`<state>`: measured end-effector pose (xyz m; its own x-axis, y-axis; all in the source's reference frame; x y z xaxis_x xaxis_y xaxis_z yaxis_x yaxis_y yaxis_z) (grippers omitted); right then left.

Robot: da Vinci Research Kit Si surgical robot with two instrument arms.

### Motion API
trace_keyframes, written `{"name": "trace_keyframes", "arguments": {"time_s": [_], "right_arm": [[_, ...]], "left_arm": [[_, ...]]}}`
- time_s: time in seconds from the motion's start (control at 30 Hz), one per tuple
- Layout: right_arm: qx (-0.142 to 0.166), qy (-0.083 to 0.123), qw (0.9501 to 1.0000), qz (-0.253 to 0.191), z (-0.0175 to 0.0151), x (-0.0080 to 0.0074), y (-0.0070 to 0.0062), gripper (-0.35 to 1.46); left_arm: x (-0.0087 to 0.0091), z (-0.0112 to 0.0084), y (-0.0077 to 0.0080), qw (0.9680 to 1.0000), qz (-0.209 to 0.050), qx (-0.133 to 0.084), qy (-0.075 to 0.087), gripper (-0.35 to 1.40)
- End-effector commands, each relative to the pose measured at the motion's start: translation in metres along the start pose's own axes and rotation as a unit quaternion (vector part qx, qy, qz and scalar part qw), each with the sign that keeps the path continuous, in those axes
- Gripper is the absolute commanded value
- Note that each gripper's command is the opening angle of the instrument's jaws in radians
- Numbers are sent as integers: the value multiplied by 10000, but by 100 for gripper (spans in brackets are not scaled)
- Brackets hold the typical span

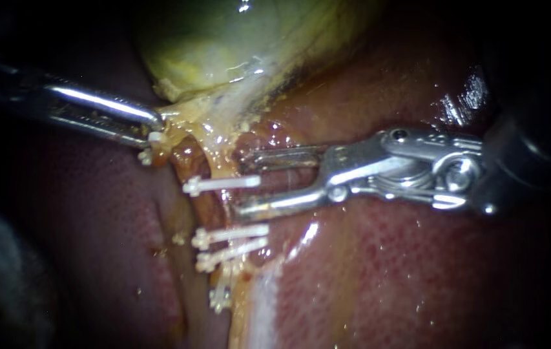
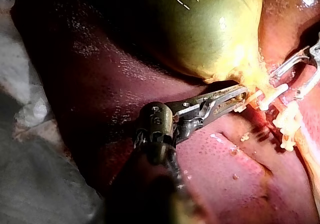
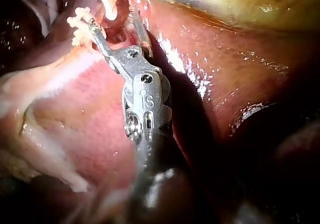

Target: Going back third clip right tube

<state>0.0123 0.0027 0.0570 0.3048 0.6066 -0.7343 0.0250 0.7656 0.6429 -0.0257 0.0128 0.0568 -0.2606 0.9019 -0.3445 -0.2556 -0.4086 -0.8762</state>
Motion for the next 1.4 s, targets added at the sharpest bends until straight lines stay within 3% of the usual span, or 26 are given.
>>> {"name": "trace_keyframes", "arguments": {"time_s": [0.03,0.17,0.27,0.6,1.27,1.4], "right_arm": [[-18,-105,9999,-80,-6,0,-1,50],[-83,-535,9973,-487,-32,-3,-6,50],[-82,-675,9957,-636,-49,-7,-11,50],[-51,-681,9947,-773,-73,-10,-22,50],[-109,-674,9948,-752,-81,-6,-22,50],[-109,-673,9948,-752,-82,-7,-22,50]], "left_arm": [[0,0,0,10000,1,-5,-1,-35],[0,0,0,10000,2,-5,-1,-35],[0,0,0,10000,2,-5,0,-35],[-1,2,-1,10000,4,3,4,-35],[-4,58,-17,10000,39,67,35,-35],[-7,61,-19,10000,51,50,20,-35]]}}
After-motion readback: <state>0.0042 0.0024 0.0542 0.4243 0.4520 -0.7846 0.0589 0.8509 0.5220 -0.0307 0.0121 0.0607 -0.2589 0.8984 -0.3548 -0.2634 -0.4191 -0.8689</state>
